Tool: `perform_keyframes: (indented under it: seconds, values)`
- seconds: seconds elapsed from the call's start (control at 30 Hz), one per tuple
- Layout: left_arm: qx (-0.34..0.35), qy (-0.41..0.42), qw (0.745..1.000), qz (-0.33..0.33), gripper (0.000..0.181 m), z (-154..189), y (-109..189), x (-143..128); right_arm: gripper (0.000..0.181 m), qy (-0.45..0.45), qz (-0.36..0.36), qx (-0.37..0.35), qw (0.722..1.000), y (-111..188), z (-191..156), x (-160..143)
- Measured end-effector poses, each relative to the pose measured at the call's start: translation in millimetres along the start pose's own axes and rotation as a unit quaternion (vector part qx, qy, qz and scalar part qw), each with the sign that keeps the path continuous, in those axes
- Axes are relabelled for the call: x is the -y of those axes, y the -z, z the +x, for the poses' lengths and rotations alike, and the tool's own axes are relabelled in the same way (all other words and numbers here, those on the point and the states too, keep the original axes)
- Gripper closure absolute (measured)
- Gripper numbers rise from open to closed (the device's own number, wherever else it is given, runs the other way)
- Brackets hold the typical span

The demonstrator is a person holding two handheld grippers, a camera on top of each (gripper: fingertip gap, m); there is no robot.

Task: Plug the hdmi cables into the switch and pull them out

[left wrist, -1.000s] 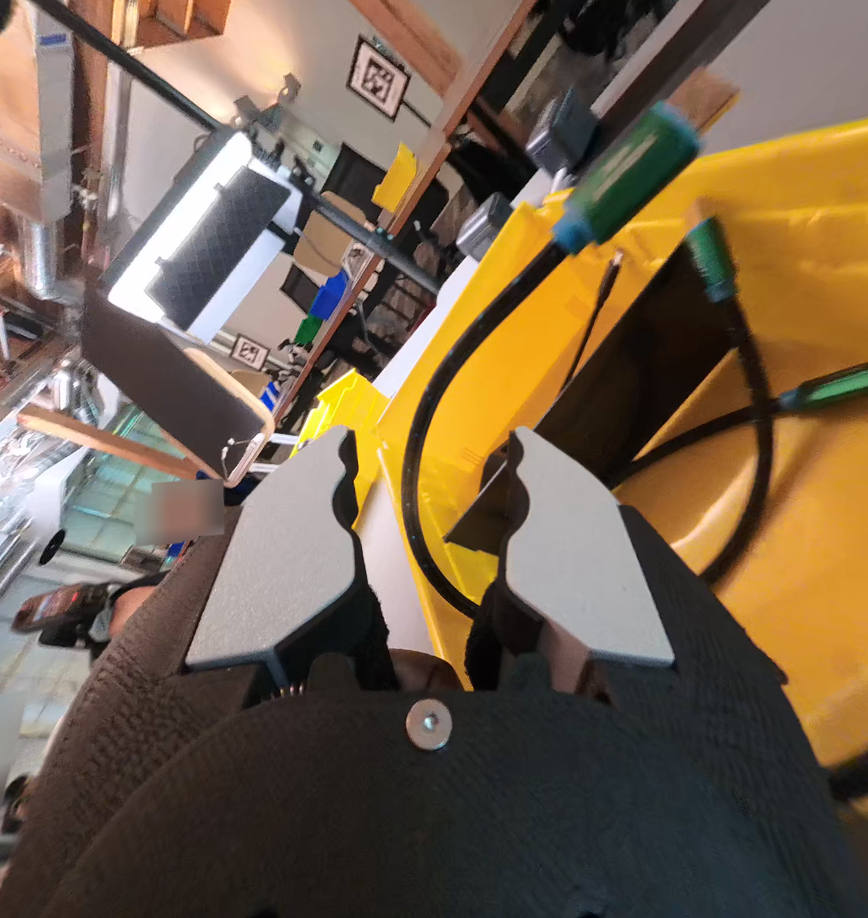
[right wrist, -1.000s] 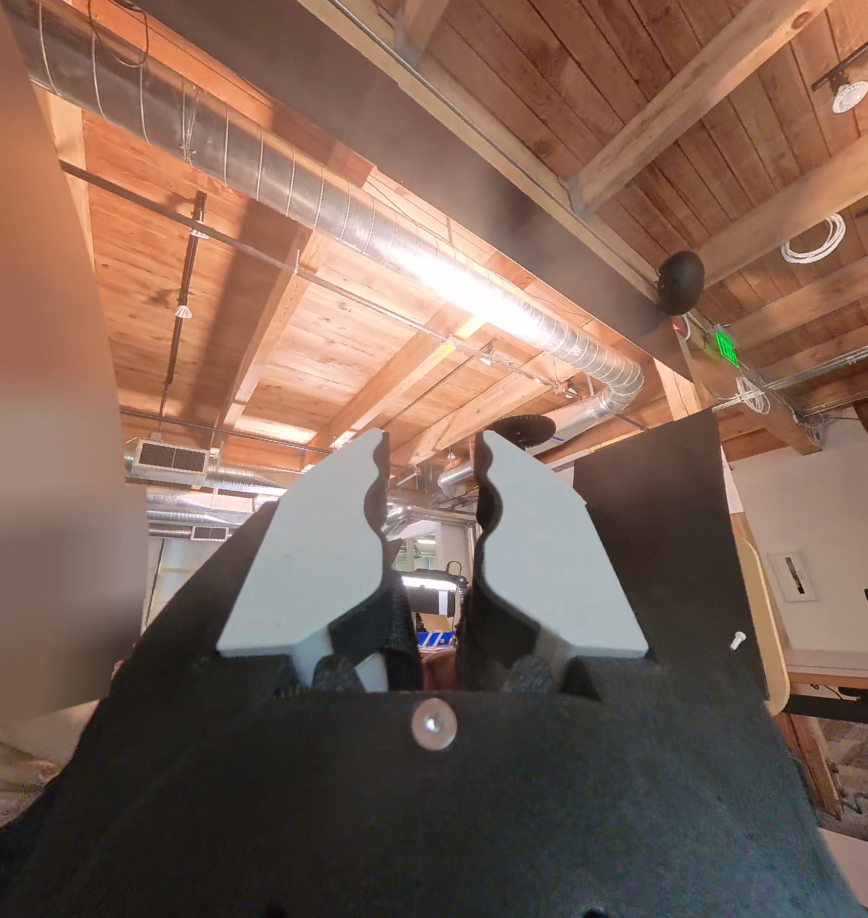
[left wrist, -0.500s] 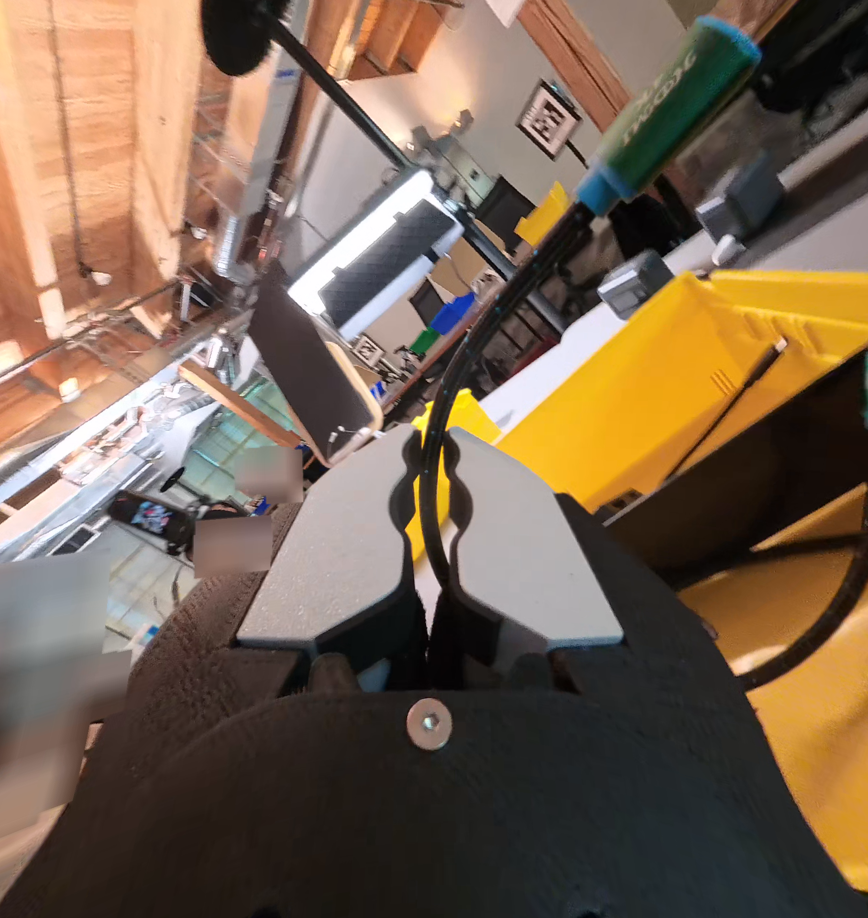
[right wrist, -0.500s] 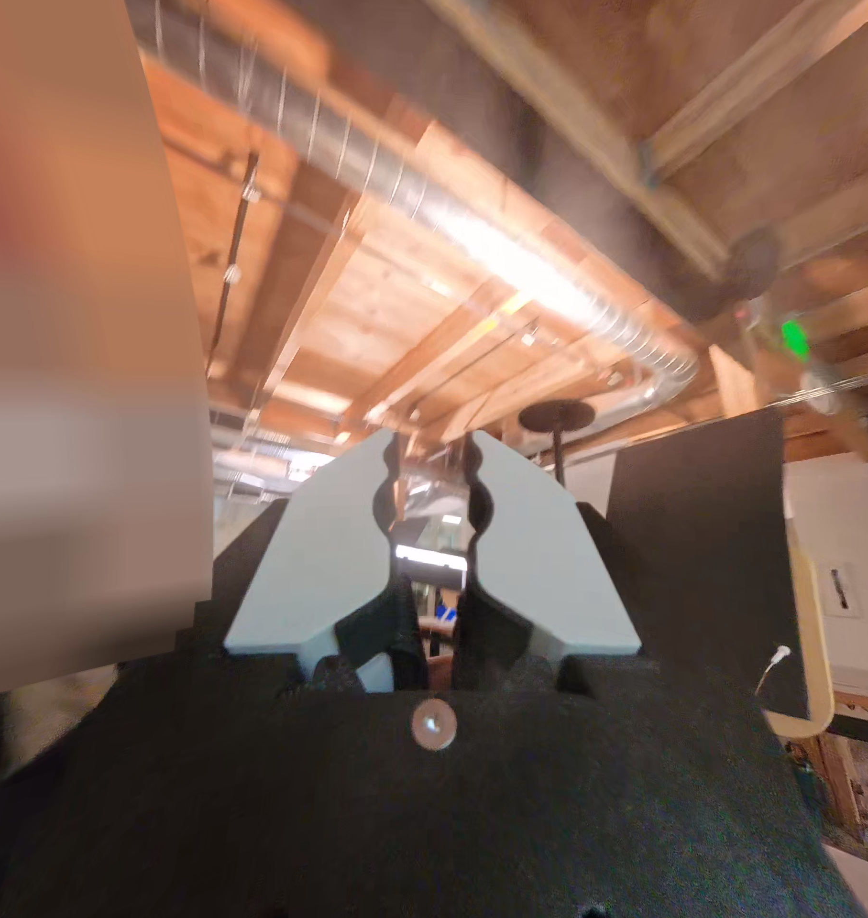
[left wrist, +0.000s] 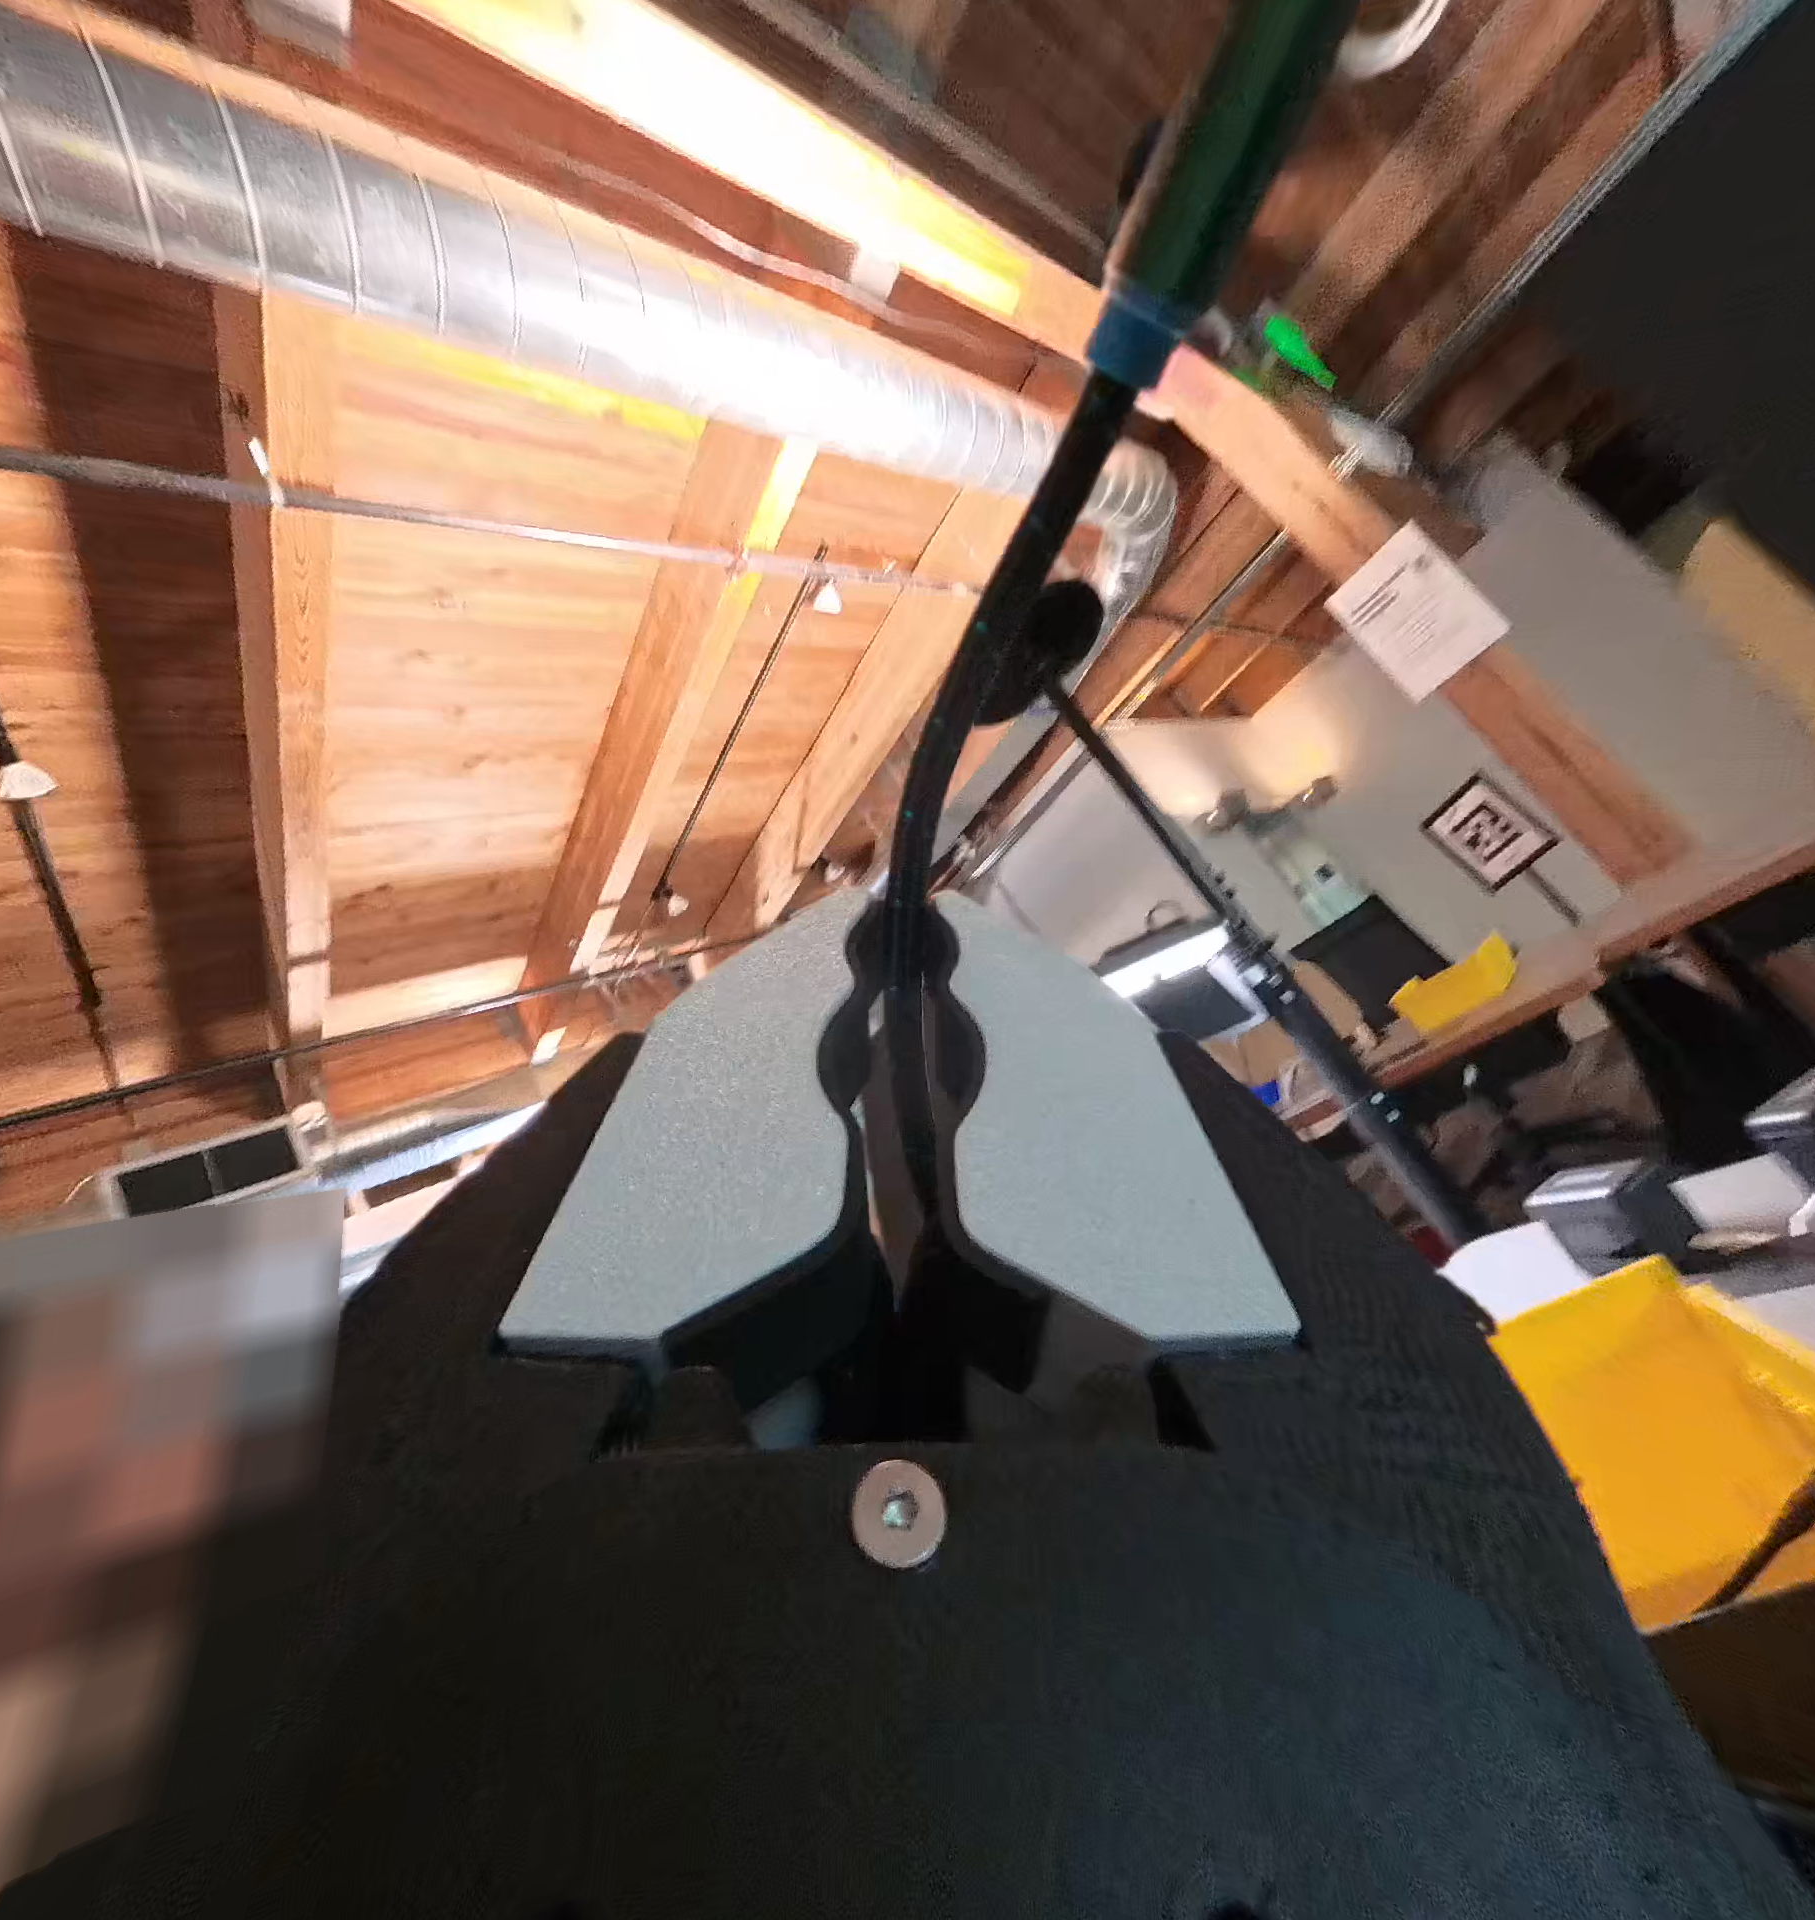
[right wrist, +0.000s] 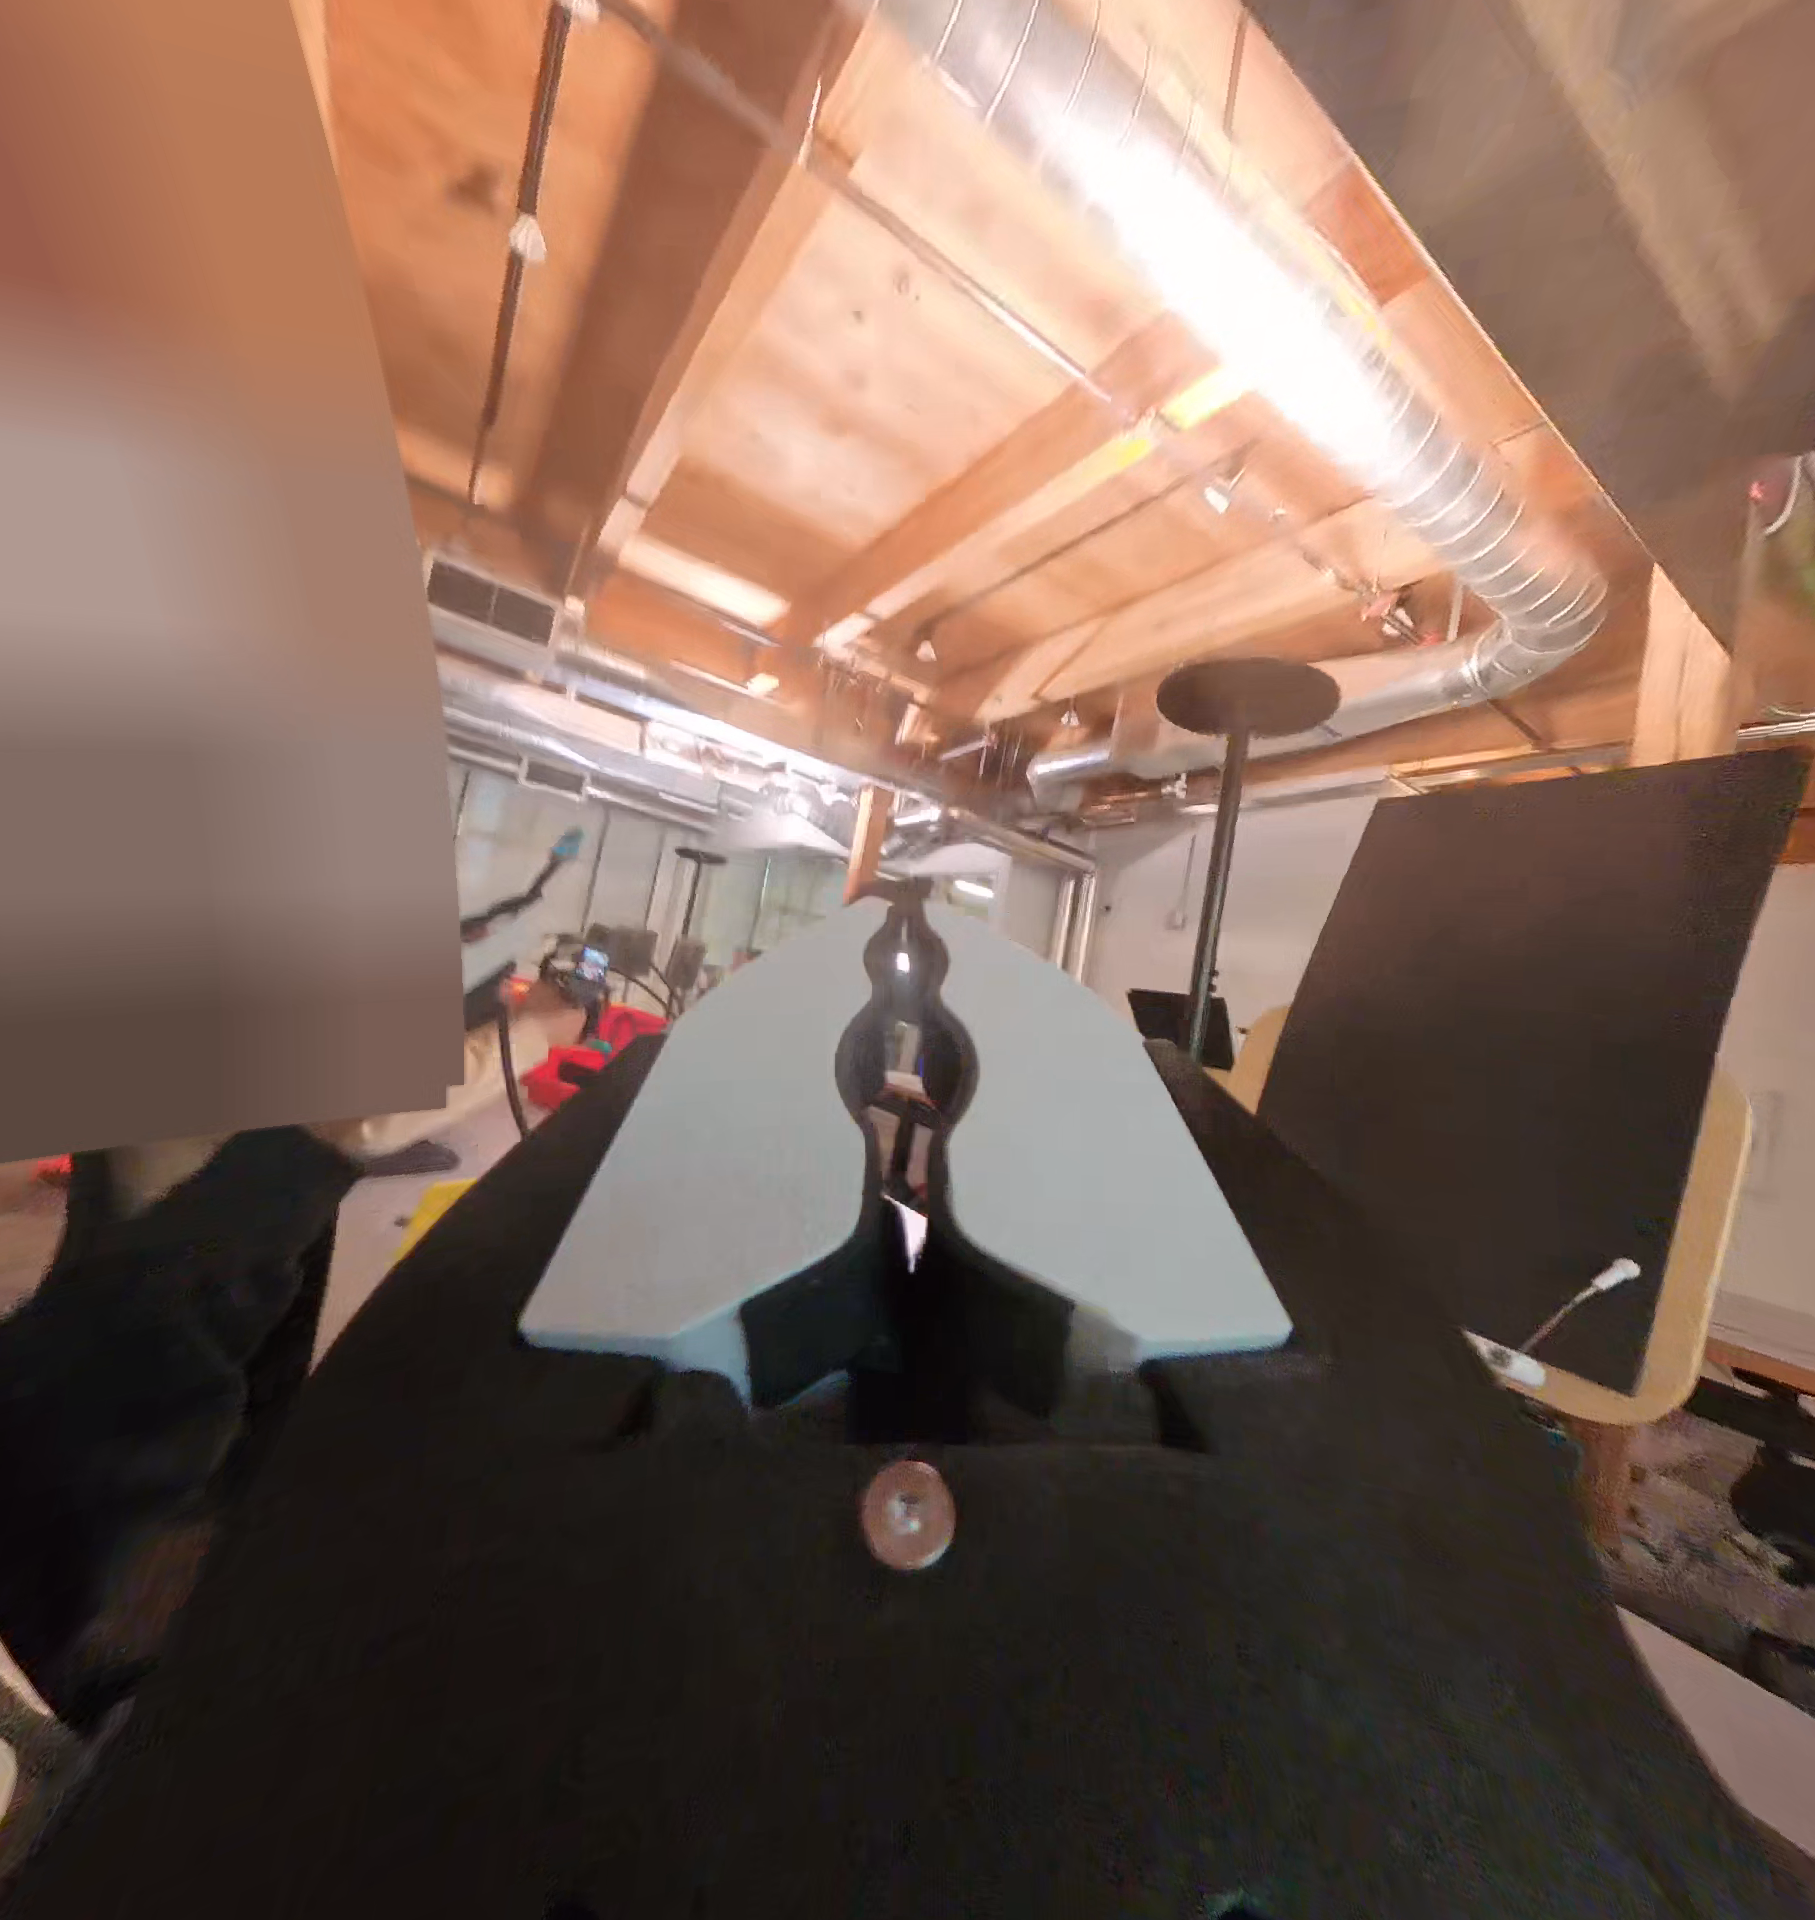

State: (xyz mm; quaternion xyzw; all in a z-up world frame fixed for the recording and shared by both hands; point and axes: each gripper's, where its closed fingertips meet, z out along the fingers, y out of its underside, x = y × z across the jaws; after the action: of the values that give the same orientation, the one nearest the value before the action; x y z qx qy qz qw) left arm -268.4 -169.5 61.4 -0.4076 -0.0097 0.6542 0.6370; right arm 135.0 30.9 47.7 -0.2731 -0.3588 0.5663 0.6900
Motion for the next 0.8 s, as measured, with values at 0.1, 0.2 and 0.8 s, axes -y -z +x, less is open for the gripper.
perform_keyframes:
  seconds: [0.1,0.2,0.8]
  values:
    - [-0.044,0.016,0.998,0.034,0.175,19,5,31,0.150,0.024,0.039,-0.060,0.997,1,12,6]
    - [-0.103,0.015,0.993,0.059,0.175,49,12,58,0.113,0.037,0.109,-0.110,0.987,6,24,21]
    - [-0.343,-0.029,0.931,0.119,0.175,189,71,137,0.101,0.115,-0.161,0.045,0.979,-41,-70,-97]
